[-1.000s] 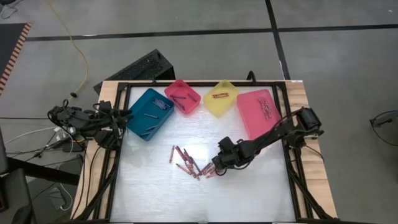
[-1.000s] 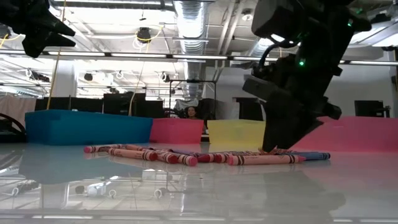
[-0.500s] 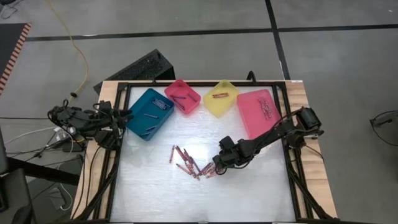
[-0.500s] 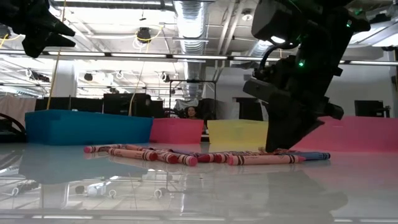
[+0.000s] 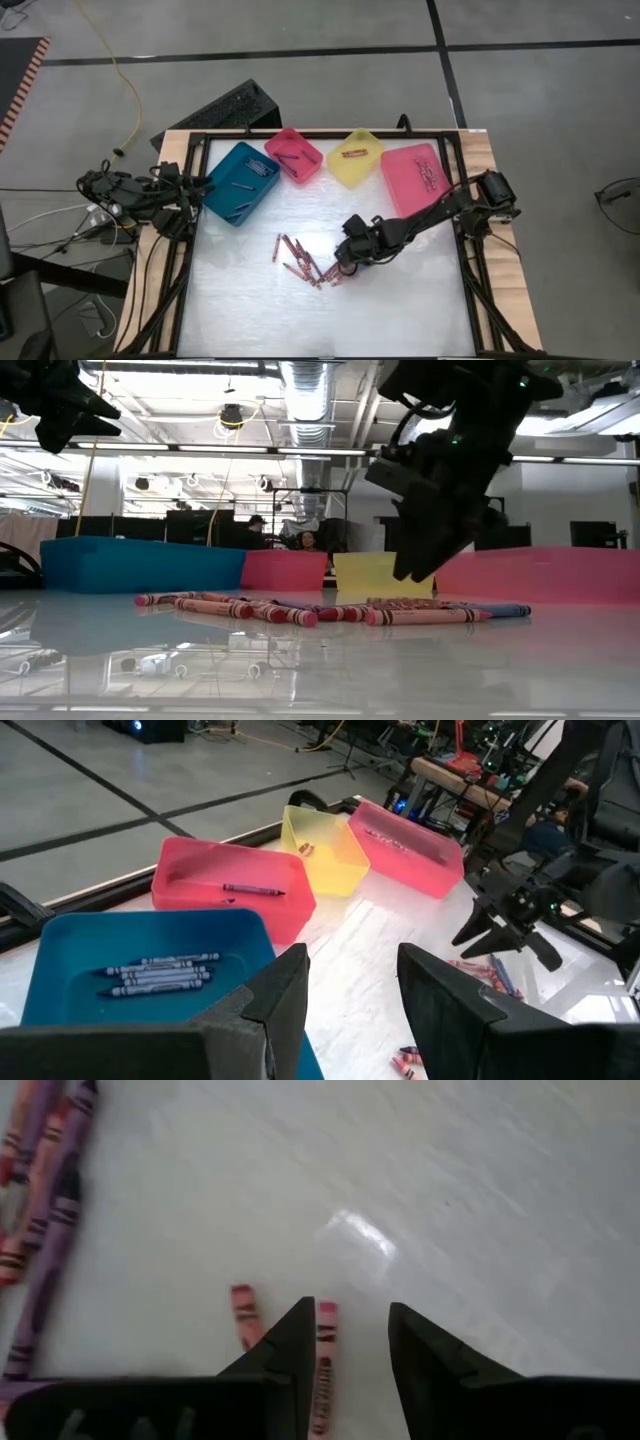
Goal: Sort crayons
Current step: Put the pink crayon into the right pink bin
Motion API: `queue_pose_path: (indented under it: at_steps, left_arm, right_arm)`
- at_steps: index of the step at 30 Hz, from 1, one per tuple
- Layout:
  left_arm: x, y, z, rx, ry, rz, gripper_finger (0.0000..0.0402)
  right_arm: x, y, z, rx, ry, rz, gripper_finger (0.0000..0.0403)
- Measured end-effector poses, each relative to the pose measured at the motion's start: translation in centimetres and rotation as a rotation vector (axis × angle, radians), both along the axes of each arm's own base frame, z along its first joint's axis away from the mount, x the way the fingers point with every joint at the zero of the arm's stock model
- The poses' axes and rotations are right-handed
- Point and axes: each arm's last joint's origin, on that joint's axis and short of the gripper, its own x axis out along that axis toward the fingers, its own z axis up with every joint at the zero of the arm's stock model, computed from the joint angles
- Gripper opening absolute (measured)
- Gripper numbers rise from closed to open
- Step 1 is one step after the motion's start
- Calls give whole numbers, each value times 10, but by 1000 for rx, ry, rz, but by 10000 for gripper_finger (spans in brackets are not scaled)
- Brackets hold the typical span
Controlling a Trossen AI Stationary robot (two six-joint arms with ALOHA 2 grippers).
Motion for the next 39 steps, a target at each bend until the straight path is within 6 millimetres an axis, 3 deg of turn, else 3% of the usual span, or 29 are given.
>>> queue_pose_path:
  at_steps: [5,13,28,32,37,39]
  left_arm:
    - [0,0,0,0,0,0,145]
    - [0,0,0,-3,0,0,145]
    - [0,0,-1,-14,4,4,145]
    - [0,0,-1,-14,5,4,145]
    - [0,0,-1,-14,5,4,145]
    - [0,0,-1,-14,4,4,145]
  right_arm:
    - [-3,-1,0,-4,37,3,123]
    - [-6,16,0,8,27,60,123]
    - [0,19,-36,-15,133,50,120]
    - [-2,15,-37,37,145,-41,89]
    - [-3,10,-36,57,166,-49,18]
    - [-3,10,-36,55,169,-45,8]
